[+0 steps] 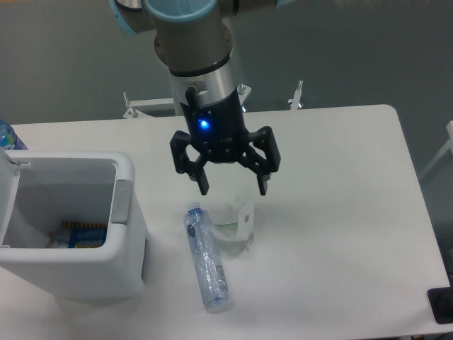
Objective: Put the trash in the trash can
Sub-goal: 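Move the open gripper over the clear plastic bag and lower it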
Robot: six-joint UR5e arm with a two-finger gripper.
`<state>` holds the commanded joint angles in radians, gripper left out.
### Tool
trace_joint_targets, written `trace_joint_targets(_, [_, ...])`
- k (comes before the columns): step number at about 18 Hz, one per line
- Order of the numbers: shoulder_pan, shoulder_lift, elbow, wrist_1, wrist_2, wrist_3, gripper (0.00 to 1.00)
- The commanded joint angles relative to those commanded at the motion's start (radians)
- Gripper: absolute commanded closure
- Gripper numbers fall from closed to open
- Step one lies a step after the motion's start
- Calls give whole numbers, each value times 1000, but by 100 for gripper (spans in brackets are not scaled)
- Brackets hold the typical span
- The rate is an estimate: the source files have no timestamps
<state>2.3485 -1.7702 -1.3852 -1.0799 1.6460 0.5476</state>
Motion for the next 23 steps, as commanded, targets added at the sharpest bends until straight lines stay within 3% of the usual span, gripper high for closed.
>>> trace_joint_targets(14, [83,-26,-55,31,0,-12,0])
trace_joint_targets(15, [87,-35,-75,63,3,-17,0])
trace_joint_targets(19, [86,-31,-130,71,2,-80,0])
trace_joint_targets(23, [80,-18,-242,71,34,42,0])
